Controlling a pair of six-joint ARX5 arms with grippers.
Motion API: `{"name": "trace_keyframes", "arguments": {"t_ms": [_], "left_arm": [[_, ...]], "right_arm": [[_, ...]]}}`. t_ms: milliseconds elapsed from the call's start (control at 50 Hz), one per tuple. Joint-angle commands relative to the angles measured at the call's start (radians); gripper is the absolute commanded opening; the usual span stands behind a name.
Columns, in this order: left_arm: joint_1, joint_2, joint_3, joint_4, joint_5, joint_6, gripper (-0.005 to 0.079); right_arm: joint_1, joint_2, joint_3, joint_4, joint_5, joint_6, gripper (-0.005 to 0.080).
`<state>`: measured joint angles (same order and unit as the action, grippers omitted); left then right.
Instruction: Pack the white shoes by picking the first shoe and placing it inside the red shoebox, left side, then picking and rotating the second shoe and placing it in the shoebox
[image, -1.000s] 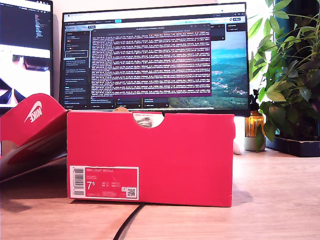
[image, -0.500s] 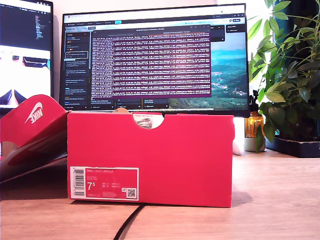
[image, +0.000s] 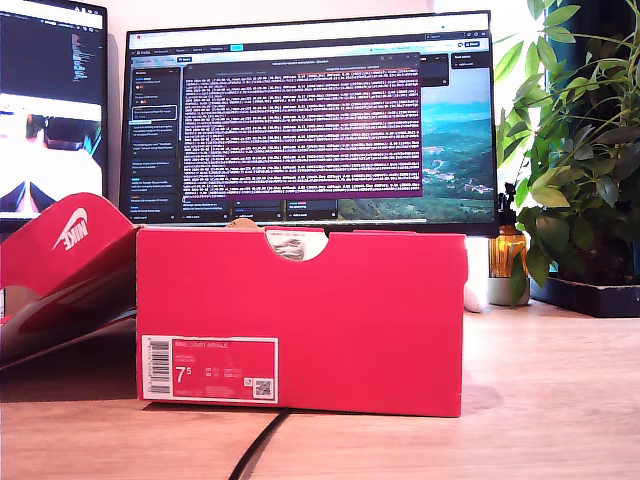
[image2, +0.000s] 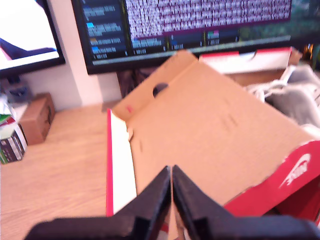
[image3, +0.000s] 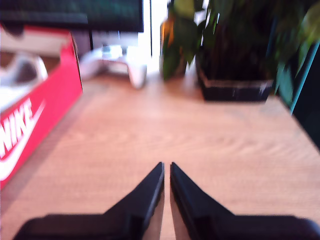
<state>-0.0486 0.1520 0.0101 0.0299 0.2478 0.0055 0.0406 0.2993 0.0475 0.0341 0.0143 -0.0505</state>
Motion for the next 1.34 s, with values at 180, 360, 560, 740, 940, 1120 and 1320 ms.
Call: {"name": "trace_keyframes", "arguments": {"t_ms": [180, 360, 560, 740, 940, 1120, 1320], "left_arm": [[0.005, -0.151, -0.035, -0.164, -0.045, -0.032, -0.0011], [0.003, -0.163, -0.035, -0.231, -0.055, -0.064, -0.0011], [0.003, -0.164, -0.035, -0.235, -0.054, -0.141, -0.0011], [0.003, -0.164, -0.035, -0.235, -0.054, -0.182, -0.0012], [0.003, -0.164, -0.035, -0.234, -0.055, -0.182, -0.0011], [0.003, -0.164, -0.035, -0.234, -0.055, -0.182, -0.0011], [0.003, -0.164, -0.035, -0.234, -0.055, -0.182, -0.0011]], "right_arm": [[-0.002, -0.145, -0.043, -0.153, 0.002, 0.032, -0.0012], [0.0, -0.193, -0.042, -0.204, 0.003, 0.101, -0.0012], [0.026, -0.193, -0.042, -0.205, -0.015, 0.113, -0.0012], [0.039, -0.193, -0.041, -0.203, -0.009, 0.13, -0.0012], [0.038, -0.193, -0.041, -0.203, -0.004, 0.13, -0.0012], [0.038, -0.193, -0.041, -0.203, -0.004, 0.13, -0.0012], [0.038, -0.193, -0.041, -0.203, -0.004, 0.13, -0.0012]]}}
